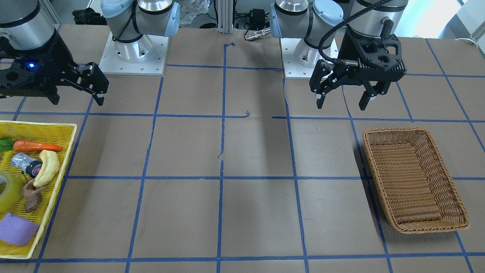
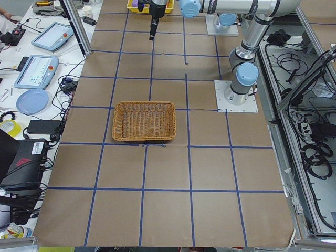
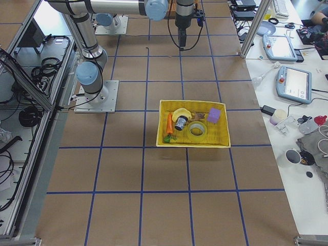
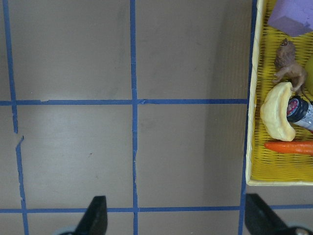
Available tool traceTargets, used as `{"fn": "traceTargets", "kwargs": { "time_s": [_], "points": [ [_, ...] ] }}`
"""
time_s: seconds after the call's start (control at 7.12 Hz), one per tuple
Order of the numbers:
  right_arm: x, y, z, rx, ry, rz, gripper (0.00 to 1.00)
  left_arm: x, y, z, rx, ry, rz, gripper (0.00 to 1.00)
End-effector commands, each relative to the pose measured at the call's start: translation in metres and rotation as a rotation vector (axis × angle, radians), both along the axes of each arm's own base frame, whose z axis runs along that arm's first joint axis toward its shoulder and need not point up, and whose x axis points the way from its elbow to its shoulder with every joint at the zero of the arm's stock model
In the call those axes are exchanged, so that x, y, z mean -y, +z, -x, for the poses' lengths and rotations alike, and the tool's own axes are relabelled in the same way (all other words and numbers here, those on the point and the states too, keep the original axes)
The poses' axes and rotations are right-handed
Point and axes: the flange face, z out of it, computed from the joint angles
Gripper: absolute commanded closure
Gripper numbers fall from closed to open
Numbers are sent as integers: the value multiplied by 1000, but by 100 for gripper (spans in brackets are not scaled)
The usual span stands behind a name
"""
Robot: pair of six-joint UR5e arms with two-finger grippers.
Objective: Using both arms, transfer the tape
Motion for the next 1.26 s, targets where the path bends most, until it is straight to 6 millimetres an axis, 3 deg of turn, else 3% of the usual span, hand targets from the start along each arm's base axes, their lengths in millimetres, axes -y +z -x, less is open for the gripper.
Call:
{"fn": "traceTargets", "kwargs": {
  "time_s": [0.0,0.84,1.12],
  "points": [
    [0,0,0,1,0,1,0,1,1,0,0,-2,2,0],
    [0,0,0,1,0,1,0,-1,4,0,5,-1,-10,0],
    [0,0,0,1,0,1,0,-18,-13,-2,0,16,-201,0]
  ]
}}
